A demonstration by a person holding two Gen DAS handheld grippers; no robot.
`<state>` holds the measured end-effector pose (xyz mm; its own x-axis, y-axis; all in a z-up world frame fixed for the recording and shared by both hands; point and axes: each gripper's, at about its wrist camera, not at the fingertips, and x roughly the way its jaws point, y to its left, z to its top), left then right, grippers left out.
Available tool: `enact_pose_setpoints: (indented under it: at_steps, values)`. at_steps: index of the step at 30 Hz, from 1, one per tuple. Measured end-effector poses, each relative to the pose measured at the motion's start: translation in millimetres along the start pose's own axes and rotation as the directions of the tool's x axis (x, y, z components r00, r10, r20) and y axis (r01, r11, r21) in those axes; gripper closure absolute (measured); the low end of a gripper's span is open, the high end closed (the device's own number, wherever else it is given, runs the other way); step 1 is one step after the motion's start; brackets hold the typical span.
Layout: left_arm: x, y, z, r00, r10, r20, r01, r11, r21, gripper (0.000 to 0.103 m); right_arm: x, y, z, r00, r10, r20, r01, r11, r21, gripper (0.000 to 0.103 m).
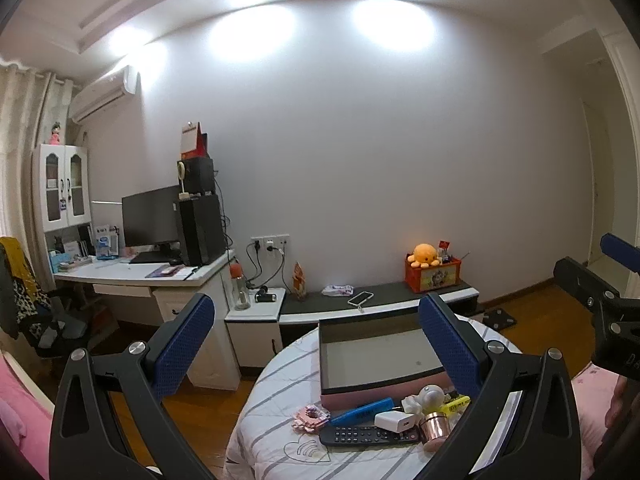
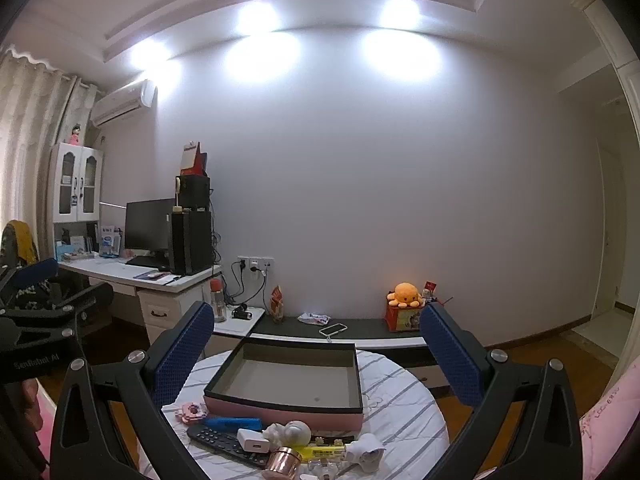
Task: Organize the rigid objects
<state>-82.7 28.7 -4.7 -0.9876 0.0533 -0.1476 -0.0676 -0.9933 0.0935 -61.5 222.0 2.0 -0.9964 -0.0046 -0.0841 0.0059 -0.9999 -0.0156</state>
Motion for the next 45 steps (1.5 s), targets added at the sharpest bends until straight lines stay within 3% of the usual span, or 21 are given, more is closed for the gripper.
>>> enact_pose_setpoints:
  at_steps: [14, 38, 45]
  values:
    - [27.7, -2.2, -4.1, 1.0, -0.015, -0.026, 0.014, 1.0, -0.017, 0.0, 24.4, -3.1, -12.0, 0.999, -0.016, -0.048, 0.016, 1.0, -0.003, 0.0]
    - [21.9, 4.1, -2.5, 1.0, -0.011, -0.015, 0.011, 1.0, -0.011, 0.0, 22.4, 1.3, -9.3, 0.999, -0.016, -0.044, 0.015, 1.0, -0.021, 0.0]
    - [26.3, 1.9, -7.4, 0.999, 0.001, -0.048, -0.001, 1.0, 0.005, 0.0, 23.1, -0.2, -12.7, 0.999, -0.017, -0.049, 0.016, 1.0, -0.023, 0.0]
